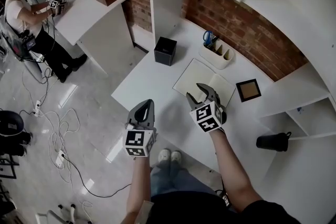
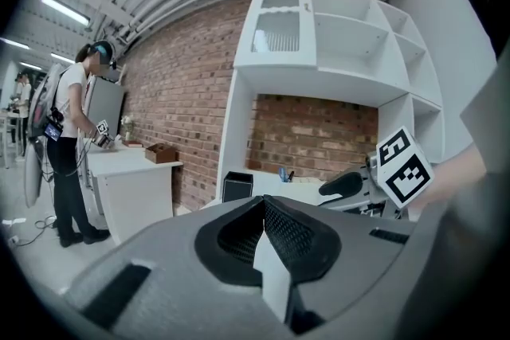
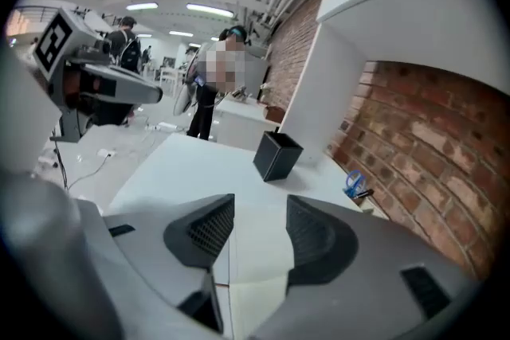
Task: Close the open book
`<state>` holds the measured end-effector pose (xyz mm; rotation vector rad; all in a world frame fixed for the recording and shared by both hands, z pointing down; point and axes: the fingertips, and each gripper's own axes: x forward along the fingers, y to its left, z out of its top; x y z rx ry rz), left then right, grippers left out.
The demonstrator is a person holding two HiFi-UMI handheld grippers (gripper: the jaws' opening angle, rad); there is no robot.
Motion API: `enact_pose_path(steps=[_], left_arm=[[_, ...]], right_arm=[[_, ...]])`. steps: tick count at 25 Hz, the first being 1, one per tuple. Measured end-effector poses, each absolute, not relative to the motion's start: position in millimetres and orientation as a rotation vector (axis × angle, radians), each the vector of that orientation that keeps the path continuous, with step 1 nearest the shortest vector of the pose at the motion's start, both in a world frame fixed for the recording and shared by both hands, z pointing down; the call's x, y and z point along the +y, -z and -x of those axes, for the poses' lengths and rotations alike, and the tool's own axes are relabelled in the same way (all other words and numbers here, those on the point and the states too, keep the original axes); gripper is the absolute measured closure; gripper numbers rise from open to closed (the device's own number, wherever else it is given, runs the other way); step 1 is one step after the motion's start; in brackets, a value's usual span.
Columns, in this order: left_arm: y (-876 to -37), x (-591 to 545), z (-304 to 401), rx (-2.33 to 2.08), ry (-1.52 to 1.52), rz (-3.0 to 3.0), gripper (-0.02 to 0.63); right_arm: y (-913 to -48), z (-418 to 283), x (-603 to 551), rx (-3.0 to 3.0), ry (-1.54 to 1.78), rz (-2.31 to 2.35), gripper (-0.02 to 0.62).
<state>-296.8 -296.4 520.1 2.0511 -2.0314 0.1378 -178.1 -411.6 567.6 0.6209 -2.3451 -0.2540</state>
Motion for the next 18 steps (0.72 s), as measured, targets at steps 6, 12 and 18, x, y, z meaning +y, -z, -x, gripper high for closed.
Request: enact_pose_path(steps=[6, 12, 18], left_arm=[[-536.0, -296.6, 311.1, -2.021, -0.132, -2.004, 0.597], [-554.2, -288.5, 322.1, -2.014, -0.142, -1.955, 0.597], [-562.0, -278.7, 329.7, -2.01, -0.152, -1.927, 0.597]], right_arm=[[-624.4, 208.6, -413.7, -2.103, 0.468, -0.413, 0.41], [-664.7, 224.0, -416.4, -1.954, 0.587, -0.353, 0.41], [-687.4, 232.9, -423.7, -1.886, 0.583, -0.385, 0.411]])
